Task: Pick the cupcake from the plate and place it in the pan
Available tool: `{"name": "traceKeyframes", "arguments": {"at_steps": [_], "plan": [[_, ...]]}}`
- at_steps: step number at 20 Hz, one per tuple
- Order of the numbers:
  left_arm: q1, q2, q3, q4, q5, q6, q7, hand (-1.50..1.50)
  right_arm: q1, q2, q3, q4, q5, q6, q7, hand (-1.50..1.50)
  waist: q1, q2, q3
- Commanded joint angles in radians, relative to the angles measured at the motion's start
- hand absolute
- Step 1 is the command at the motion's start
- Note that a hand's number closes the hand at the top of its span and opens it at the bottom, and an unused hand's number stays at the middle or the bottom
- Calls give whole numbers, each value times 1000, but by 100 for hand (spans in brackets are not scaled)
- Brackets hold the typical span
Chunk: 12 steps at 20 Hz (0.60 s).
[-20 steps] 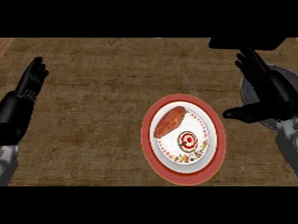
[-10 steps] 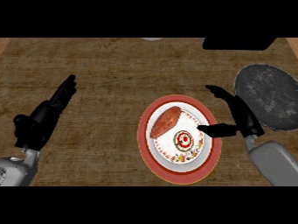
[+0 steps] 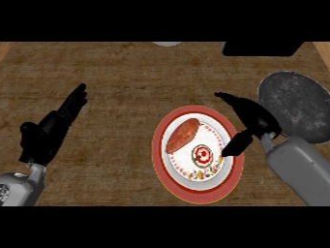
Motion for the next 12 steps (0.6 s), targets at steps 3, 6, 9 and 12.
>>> {"name": "traceKeyframes", "arguments": {"at_steps": [3,6,9,12], "plan": [[-16,-39,-31,24,-42,17,-8,0,-203,19,72,49,-63,358,251,-150,16,5,-2],[-44,-29,6,8,-6,-3,29,0,-260,84,77,113,-131,493,333,-150,14,6,0],[-19,-10,11,11,-22,-23,0,0,-293,191,92,156,-173,562,463,-150,12,4,0],[7,-58,-11,9,-56,15,6,0,-302,246,70,128,-225,607,587,-150,-5,-1,1]]}}
